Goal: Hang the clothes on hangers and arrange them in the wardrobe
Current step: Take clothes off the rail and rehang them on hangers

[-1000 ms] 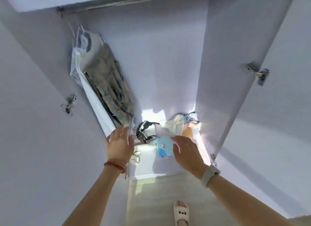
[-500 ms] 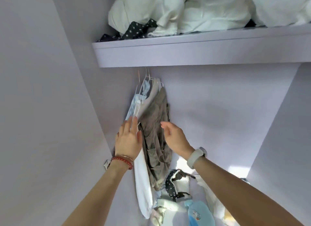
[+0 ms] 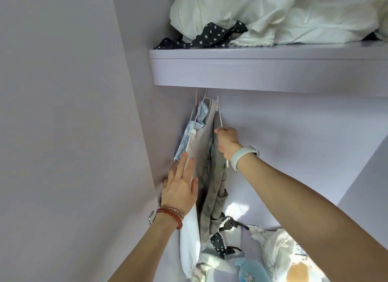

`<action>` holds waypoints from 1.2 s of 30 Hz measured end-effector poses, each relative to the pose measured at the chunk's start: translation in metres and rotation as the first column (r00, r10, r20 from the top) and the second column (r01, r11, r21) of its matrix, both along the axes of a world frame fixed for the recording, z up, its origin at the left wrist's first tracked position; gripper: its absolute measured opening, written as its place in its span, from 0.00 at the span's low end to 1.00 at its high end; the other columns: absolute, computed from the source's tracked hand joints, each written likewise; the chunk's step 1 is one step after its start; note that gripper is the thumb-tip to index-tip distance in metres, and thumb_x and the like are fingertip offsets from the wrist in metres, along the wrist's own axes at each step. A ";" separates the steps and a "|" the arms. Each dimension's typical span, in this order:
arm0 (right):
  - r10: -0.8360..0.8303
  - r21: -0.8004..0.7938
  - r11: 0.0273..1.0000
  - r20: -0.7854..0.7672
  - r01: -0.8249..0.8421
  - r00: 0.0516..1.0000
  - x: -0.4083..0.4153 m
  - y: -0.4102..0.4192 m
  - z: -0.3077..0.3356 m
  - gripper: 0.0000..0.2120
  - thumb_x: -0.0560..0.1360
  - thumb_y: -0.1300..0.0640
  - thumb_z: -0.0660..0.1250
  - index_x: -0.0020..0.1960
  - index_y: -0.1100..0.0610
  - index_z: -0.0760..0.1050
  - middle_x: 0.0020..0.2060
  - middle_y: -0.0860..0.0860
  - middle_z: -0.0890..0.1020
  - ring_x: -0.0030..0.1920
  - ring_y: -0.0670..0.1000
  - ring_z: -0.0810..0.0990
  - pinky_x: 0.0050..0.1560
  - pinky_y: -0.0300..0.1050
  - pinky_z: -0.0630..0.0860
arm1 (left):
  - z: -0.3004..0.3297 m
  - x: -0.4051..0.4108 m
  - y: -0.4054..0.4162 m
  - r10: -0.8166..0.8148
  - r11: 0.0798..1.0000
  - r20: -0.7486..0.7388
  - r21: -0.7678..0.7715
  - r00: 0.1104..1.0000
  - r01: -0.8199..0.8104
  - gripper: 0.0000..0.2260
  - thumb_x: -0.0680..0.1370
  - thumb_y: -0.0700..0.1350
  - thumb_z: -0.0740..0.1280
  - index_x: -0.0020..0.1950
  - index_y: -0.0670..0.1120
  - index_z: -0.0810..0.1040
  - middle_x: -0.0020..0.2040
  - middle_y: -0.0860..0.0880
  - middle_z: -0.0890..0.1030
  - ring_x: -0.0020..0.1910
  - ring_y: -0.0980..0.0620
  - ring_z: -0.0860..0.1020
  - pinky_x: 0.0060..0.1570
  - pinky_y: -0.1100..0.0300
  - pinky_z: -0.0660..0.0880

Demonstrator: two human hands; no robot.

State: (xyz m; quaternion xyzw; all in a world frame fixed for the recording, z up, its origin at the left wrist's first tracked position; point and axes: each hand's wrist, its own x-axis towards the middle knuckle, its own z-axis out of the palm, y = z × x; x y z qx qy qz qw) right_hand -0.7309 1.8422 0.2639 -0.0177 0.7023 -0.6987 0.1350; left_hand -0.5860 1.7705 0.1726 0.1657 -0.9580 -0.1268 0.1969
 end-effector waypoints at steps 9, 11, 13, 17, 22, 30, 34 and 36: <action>-0.135 0.090 0.979 -0.374 0.181 0.917 -0.026 0.062 -0.022 0.14 0.75 0.67 0.54 0.37 0.56 0.74 0.47 0.52 0.77 0.50 0.48 0.72 0.47 0.30 0.66 | -0.001 -0.007 0.014 -0.050 0.996 0.065 0.072 0.997 0.045 0.25 0.80 0.50 0.54 0.75 0.52 0.48 0.76 0.55 0.41 0.74 0.48 0.47 0.68 0.49 0.61; -0.151 0.063 0.979 -0.397 0.191 0.905 -0.030 0.077 -0.023 0.17 0.72 0.70 0.54 0.32 0.54 0.71 0.44 0.51 0.77 0.46 0.48 0.73 0.35 0.25 0.67 | -0.003 -0.012 0.020 -0.054 0.995 0.075 0.090 0.996 0.047 0.25 0.80 0.50 0.54 0.75 0.52 0.49 0.76 0.55 0.41 0.75 0.49 0.46 0.68 0.48 0.60; -0.149 0.056 0.980 -0.413 0.189 0.899 -0.031 0.093 -0.022 0.18 0.70 0.72 0.55 0.30 0.53 0.70 0.38 0.48 0.76 0.42 0.48 0.73 0.32 0.23 0.67 | -0.003 -0.015 0.026 -0.057 0.994 0.088 0.094 0.995 0.048 0.26 0.80 0.49 0.55 0.75 0.52 0.49 0.76 0.55 0.40 0.75 0.48 0.46 0.68 0.47 0.58; -0.131 0.111 0.974 -0.441 0.199 0.888 -0.015 0.129 -0.043 0.18 0.76 0.62 0.58 0.27 0.53 0.66 0.28 0.46 0.70 0.31 0.46 0.68 0.35 0.37 0.66 | -0.007 -0.023 0.041 -0.012 0.994 0.053 0.112 0.999 0.006 0.25 0.79 0.49 0.56 0.75 0.52 0.53 0.77 0.51 0.45 0.75 0.47 0.45 0.70 0.44 0.50; -0.108 0.244 0.933 -0.509 0.264 0.854 0.033 0.192 -0.101 0.21 0.77 0.56 0.62 0.27 0.58 0.61 0.23 0.52 0.63 0.27 0.49 0.60 0.32 0.41 0.62 | -0.011 -0.022 0.077 -0.106 0.991 -0.349 0.038 0.931 0.128 0.17 0.72 0.40 0.59 0.60 0.41 0.76 0.64 0.41 0.73 0.67 0.40 0.67 0.65 0.37 0.58; -0.279 0.474 0.760 -0.378 0.444 0.883 0.161 0.299 -0.164 0.24 0.75 0.48 0.61 0.29 0.65 0.68 0.22 0.54 0.68 0.26 0.48 0.64 0.31 0.42 0.62 | -0.035 -0.020 0.164 -0.536 0.779 -0.271 0.206 0.800 0.592 0.18 0.78 0.41 0.61 0.68 0.39 0.68 0.69 0.40 0.68 0.69 0.43 0.65 0.67 0.52 0.62; -0.362 0.539 0.680 -0.342 0.497 0.867 0.249 0.341 -0.183 0.21 0.75 0.48 0.62 0.28 0.59 0.63 0.21 0.48 0.64 0.26 0.46 0.60 0.30 0.40 0.60 | -0.048 0.004 0.226 -0.699 0.627 -0.208 0.280 0.684 0.727 0.21 0.79 0.48 0.57 0.70 0.42 0.66 0.70 0.44 0.67 0.71 0.45 0.62 0.70 0.49 0.58; -0.396 0.576 0.632 -0.336 0.519 0.855 0.291 0.358 -0.187 0.21 0.75 0.49 0.63 0.29 0.58 0.63 0.21 0.47 0.63 0.26 0.46 0.59 0.28 0.37 0.59 | -0.058 0.026 0.259 -0.797 0.511 -0.162 0.332 0.582 0.793 0.21 0.77 0.50 0.54 0.68 0.44 0.69 0.66 0.46 0.73 0.69 0.48 0.65 0.70 0.45 0.56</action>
